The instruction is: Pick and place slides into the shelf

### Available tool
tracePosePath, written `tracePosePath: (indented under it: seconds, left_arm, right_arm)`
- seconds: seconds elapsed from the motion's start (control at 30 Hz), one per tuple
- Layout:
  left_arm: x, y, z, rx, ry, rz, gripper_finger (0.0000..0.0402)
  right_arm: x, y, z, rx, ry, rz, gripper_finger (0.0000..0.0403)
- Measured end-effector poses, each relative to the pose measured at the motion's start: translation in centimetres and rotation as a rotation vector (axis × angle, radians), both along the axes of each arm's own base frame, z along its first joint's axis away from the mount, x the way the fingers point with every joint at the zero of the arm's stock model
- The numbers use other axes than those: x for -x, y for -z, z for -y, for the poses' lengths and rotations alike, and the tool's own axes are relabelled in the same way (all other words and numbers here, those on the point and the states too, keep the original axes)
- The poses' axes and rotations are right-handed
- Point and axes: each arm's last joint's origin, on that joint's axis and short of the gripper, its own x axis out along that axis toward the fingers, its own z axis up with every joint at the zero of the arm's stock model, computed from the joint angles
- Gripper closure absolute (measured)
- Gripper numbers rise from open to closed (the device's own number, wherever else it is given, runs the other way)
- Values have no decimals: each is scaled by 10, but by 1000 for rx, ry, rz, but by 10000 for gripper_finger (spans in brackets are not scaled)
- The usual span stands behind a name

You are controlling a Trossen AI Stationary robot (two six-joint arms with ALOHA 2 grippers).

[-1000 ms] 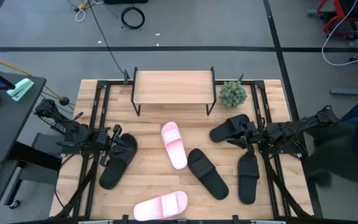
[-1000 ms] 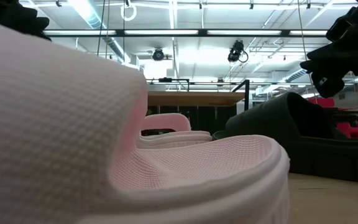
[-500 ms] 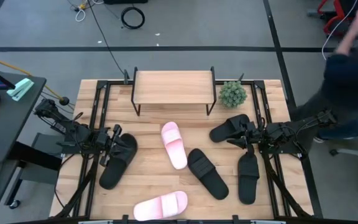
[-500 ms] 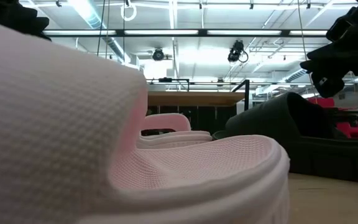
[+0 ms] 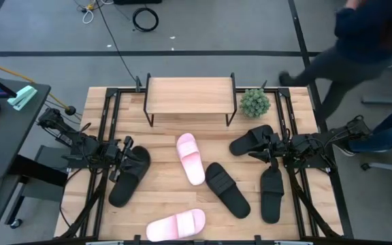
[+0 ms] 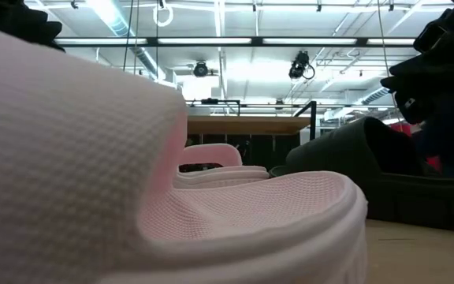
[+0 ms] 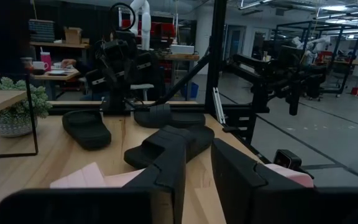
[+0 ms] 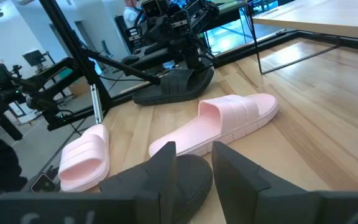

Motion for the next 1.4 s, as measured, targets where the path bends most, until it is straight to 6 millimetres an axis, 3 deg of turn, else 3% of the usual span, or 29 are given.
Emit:
tracePosePath:
  seconds: [1.2,1.3,1.4]
  left_arm:
    - [0,0,0,9,1,-2,321]
    - [0,-1,0,69,6,-5,321]
    - [0,-3,0,270,31,-22,318]
  right_arm:
    - [0,0,0,0,0,0,293]
    - [0,0,0,0,0,0,293]
    - [0,0,0,0,0,0,293]
